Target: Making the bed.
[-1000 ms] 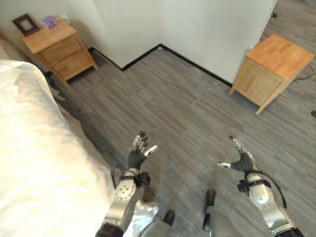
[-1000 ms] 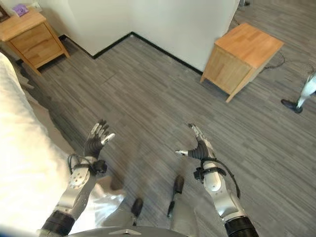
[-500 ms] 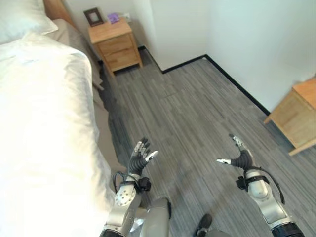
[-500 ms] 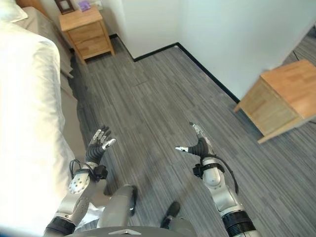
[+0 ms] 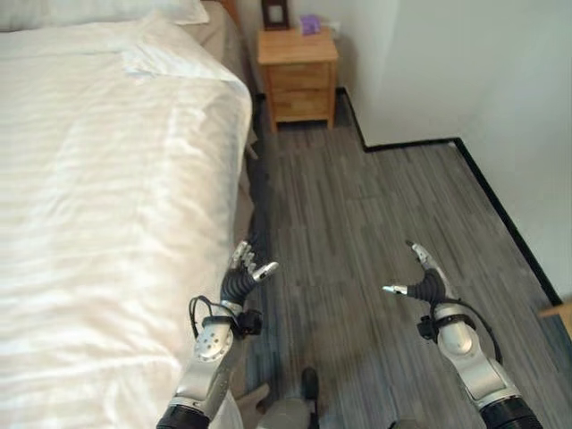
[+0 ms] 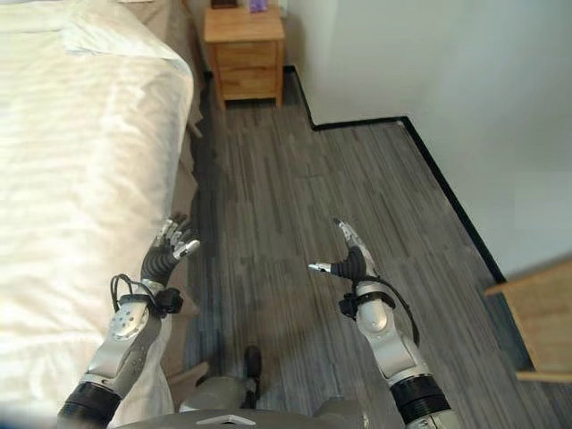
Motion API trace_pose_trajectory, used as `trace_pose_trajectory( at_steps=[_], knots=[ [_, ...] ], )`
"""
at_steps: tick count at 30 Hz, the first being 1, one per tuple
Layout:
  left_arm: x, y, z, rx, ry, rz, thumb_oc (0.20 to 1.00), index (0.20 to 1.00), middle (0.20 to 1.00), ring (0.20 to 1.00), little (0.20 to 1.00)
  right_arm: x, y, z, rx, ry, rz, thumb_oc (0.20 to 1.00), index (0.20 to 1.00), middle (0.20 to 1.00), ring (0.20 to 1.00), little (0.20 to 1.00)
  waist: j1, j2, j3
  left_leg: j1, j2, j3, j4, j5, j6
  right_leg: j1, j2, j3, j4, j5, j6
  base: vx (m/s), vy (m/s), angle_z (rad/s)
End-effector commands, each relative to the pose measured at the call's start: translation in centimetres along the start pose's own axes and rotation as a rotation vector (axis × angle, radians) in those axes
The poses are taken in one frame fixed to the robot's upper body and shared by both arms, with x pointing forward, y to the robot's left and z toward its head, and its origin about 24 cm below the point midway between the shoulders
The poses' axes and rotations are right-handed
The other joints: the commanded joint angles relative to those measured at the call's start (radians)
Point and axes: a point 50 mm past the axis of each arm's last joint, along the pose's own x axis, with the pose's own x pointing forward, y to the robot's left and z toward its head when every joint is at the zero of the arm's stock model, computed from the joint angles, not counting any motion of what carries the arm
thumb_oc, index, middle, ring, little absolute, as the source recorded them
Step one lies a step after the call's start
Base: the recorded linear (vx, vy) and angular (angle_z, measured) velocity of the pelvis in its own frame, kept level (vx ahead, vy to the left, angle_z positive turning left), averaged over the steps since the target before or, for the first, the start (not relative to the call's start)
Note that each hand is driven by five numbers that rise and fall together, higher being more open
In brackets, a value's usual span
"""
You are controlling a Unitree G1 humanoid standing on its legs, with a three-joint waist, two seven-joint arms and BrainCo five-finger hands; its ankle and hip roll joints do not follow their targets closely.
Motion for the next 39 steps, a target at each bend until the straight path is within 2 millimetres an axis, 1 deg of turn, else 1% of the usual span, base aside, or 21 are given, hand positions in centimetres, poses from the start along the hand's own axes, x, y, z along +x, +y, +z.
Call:
trace_pose_trajectory(
  at_steps=[1, 2, 3, 4, 9, 16, 17, 18, 19, 20, 22, 23, 24, 28, 30, 31, 32, 33, 34, 36, 39],
  knots=[
    [0.4, -0.8, 1.4, 0.022, -0.082, -0.041, 1.0, 1.0, 1.0, 1.0, 1.0, 0.5, -1.8, 0.8, 0.076, -0.038, -0.105, 1.0, 1.0, 1.0, 1.0, 1.0, -0.012, -0.028, 0.005, 0.018, 0.052, -0.034, -0.008, -0.088, -0.158, 0.054, 0.098, 0.067, -0.308, 0.082, -0.015, 0.15, -0.091, 0.8],
    [0.4, -0.8, 1.5, 0.022, -0.083, -0.041, 1.0, 1.0, 1.0, 1.0, 1.0, 0.5, -1.8, 0.8, 0.076, -0.038, -0.105, 1.0, 1.0, 1.0, 1.0, 1.0, -0.012, -0.028, 0.003, 0.014, 0.053, -0.034, -0.008, -0.085, -0.158, 0.054, 0.1, 0.065, -0.315, 0.087, -0.016, 0.25, -0.129, 0.79],
    [0.5, -1.3, 1.1, 0.025, -0.069, -0.06, 1.0, 1.0, 1.0, 1.0, 1.0, 0.1, -1.9, 0.2, 0.093, -0.009, -0.12, 1.0, 1.0, 1.0, 1.0, 1.0, -0.038, -0.038, 0.007, 0.034, 0.036, -0.089, -0.008, -0.107, -0.162, 0.042, 0.152, 0.184, -0.407, 0.076, -0.019, 0.19, -0.102, 0.78],
    [0.6, -1.6, 0.9, 0.031, -0.064, -0.069, 1.0, 1.0, 1.0, 1.0, 1.0, -0.1, -1.9, 0.0, 0.097, -0.002, -0.118, 1.0, 1.0, 1.0, 1.0, 1.0, -0.05, -0.046, 0.005, 0.033, 0.026, -0.109, -0.008, -0.111, -0.16, 0.034, 0.166, 0.231, -0.439, 0.088, -0.022, 0.23, -0.137, 1.13],
    [0.3, -1.6, 0.3, 0.037, -0.036, -0.074, 1.0, 1.0, 1.0, 1.0, 1.0, -0.8, -1.1, -0.6, 0.102, 0.028, -0.084, 1.0, 1.0, 1.0, 1.0, 1.0, -0.043, -0.064, -0.022, 0.053, 0.024, -0.105, -0.008, -0.131, -0.165, 0.1, 0.144, 0.206, -0.517, 0.125, -0.013, 0.09, -0.078, 0.47],
    [-0.8, -1.3, -1.1, 0.042, 0.02, -0.061, 1.0, 1.0, 1.0, 1.0, 1.0, -2.0, 0.0, -1.6, 0.123, 0.071, 0.002, 1.0, 1.0, 1.0, 1.0, 1.0, -0.046, -0.047, -0.067, 0.08, 0.05, -0.102, -0.008, -0.132, -0.183, 0.187, 0.161, 0.187, -0.596, 0.109, -0.035, 0.08, -0.034, -0.17],
    [-2.9, 2.8, -8.5, 0.179, 0.32, 0.23, 1.0, 1.0, 1.0, 1.0, 1.0, -3.6, 4.5, -9.4, 0.393, 0.53, 0.026, 1.0, 1.0, 1.0, 1.0, 1.0, -0.052, -0.019, -0.037, 0.037, 0.106, -0.004, -0.008, -0.061, -0.223, 0.161, 0.115, 0.086, -0.539, 0.077, -0.066, 0.06, -0.039, 0.01],
    [-2.7, 2.9, -8.2, 0.176, 0.307, 0.235, 1.0, 1.0, 1.0, 1.0, 1.0, -3.2, 3.9, -9.0, 0.393, 0.496, 0.007, 1.0, 1.0, 1.0, 1.0, 1.0, -0.049, -0.019, -0.044, 0.035, 0.109, 0.003, -0.008, -0.06, -0.225, 0.169, 0.115, 0.079, -0.558, 0.083, -0.064, 0.07, -0.051, -0.07],
    [-2.7, 3.5, -7.5, 0.173, 0.288, 0.25, 1.0, 1.0, 1.0, 1.0, 1.0, -0.7, 0.9, -5.5, 0.304, 0.294, -0.052, 1.0, 1.0, 1.0, 1.0, 1.0, -0.054, -0.019, -0.05, 0.033, 0.116, 0.009, -0.008, -0.06, -0.229, 0.183, 0.117, 0.076, -0.588, 0.092, -0.061, 0.08, -0.058, -0.02],
    [-2.5, 3.3, -6.7, 0.17, 0.246, 0.239, 1.0, 1.0, 1.0, 1.0, 1.0, -2.1, 1.5, -5.5, 0.428, 0.305, -0.039, 1.0, 1.0, 1.0, 1.0, 1.0, -0.063, -0.015, -0.049, 0.033, 0.121, 0.01, -0.008, -0.056, -0.231, 0.185, 0.122, 0.085, -0.596, 0.09, -0.062, 0.07, -0.053, -0.05],
    [-3.4, 3.7, -6.6, 0.184, 0.243, 0.237, 1.0, 1.0, 1.0, 1.0, 1.0, -2.1, 0.2, -5.4, 0.388, 0.267, -0.058, 1.0, 1.0, 1.0, 1.0, 1.0, -0.071, -0.014, -0.056, 0.021, 0.122, 0.009, -0.008, -0.047, -0.231, 0.175, 0.128, 0.1, -0.604, 0.099, -0.063, 0.07, -0.056, -0.12],
    [-3.9, 3.9, -6.3, 0.219, 0.23, 0.229, 1.0, 1.0, 1.0, 1.0, 1.0, -1.9, -0.5, -4.8, 0.372, 0.223, -0.077, 1.0, 1.0, 1.0, 1.0, 1.0, -0.07, -0.011, -0.058, 0.017, 0.125, 0.007, -0.008, -0.045, -0.234, 0.173, 0.129, 0.1, -0.603, 0.1, -0.063, 0.08, -0.109, -0.16],
    [-3.6, 3.4, -4.2, 0.262, 0.136, 0.182, 1.0, 1.0, 1.0, 1.0, 1.0, -1.5, -1.4, -3.8, 0.373, 0.16, -0.09, 1.0, 1.0, 1.0, 1.0, 1.0, -0.068, -0.006, -0.057, 0.013, 0.131, 0.006, -0.008, -0.043, -0.24, 0.175, 0.13, 0.094, -0.602, 0.095, -0.066, 0.05, -0.088, -0.09],
    [-3.8, 3.7, -4.0, 0.276, 0.117, 0.227, 1.0, 1.0, 1.0, 1.0, 1.0, 0.0, -3.0, -1.7, 0.309, 0.043, -0.133, 1.0, 1.0, 1.0, 1.0, 1.0, -0.053, -0.004, -0.05, 0.023, 0.137, -0.007, -0.008, -0.046, -0.245, 0.183, 0.138, 0.089, -0.594, 0.081, -0.074, 0.03, -0.134, 0.07],
    [-4.3, 4.0, -3.5, 0.236, 0.086, 0.243, 1.0, 1.0, 1.0, 1.0, 1.0, 0.5, -4.2, -0.6, 0.292, -0.024, -0.16, 1.0, 1.0, 1.0, 1.0, 1.0, -0.034, -0.009, -0.026, 0.014, 0.149, -0.014, 0.091, -0.064, -0.257, 0.193, 0.138, 0.087, -0.581, 0.064, -0.089, 0.01, -0.133, 0.01],
    [-2.6, 4.7, -1.6, 0.268, 0.019, 0.256, 1.0, 1.0, 1.0, 1.0, 1.0, 1.0, -4.4, 0.7, 0.295, -0.084, -0.118, 1.0, 1.0, 1.0, 1.0, 1.0, -0.042, -0.004, -0.021, 0.003, 0.163, -0.007, 0.169, -0.096, -0.265, 0.203, 0.145, 0.093, -0.574, 0.046, -0.096, 0.05, -0.124, 0.02],
    [-1.4, 4.1, 0.1, 0.257, -0.062, 0.262, 1.0, 1.0, 1.0, 1.0, 1.0, 0.9, -4.6, 1.5, 0.289, -0.129, -0.117, 1.0, 1.0, 1.0, 1.0, 1.0, -0.045, -0.005, -0.01, -0.024, 0.176, -0.012, 0.257, -0.091, -0.275, 0.214, 0.15, 0.094, -0.573, 0.039, -0.111, 0.06, -0.06, 0.05],
    [-1.4, 4.1, 0.1, 0.257, -0.062, 0.262, 1.0, 1.0, 1.0, 1.0, 1.0, 0.9, -4.6, 1.5, 0.289, -0.129, -0.117, 1.0, 1.0, 1.0, 1.0, 1.0, -0.046, -0.005, -0.011, -0.026, 0.176, -0.012, 0.257, -0.091, -0.275, 0.213, 0.15, 0.093, -0.573, 0.04, -0.111, 0.1, -0.115, -0.02],
    [-0.7, 2.4, -1.5, 0.176, -0.02, 0.231, 1.0, 1.0, 1.0, 1.0, 1.0, 1.6, -4.7, 2.1, 0.215, -0.157, -0.102, 1.0, 1.0, 1.0, 1.0, 1.0, -0.022, 0.0, 0.035, -0.131, 0.207, -0.05, 0.518, -0.007, -0.302, 0.263, 0.163, 0.096, -0.573, 0.018, -0.149, 0.14, -0.123, -0.19],
    [-0.3, 2.0, -1.8, 0.145, -0.014, 0.234, 1.0, 1.0, 1.0, 1.0, 1.0, 2.0, -4.2, 2.4, 0.217, -0.167, -0.077, 1.0, 1.0, 1.0, 1.0, 1.0, -0.006, -0.022, 0.044, -0.182, 0.215, -0.034, 0.596, 0.012, -0.289, 0.292, 0.17, 0.091, -0.59, 0.005, -0.159, 0.21, -0.151, -0.62],
    [-0.4, 2.7, -1.3, 0.109, -0.029, 0.277, 1.0, 1.0, 1.0, 1.0, 1.0, 2.2, -4.6, 2.5, 0.202, -0.169, -0.106, 1.0, 1.0, 1.0, 1.0, 1.0, 0.021, -0.038, 0.045, -0.265, 0.189, 0.017, 0.557, -0.034, -0.258, 0.323, 0.184, 0.104, -0.596, -0.033, -0.16, 0.3, -0.036, -0.65]
  ],
)
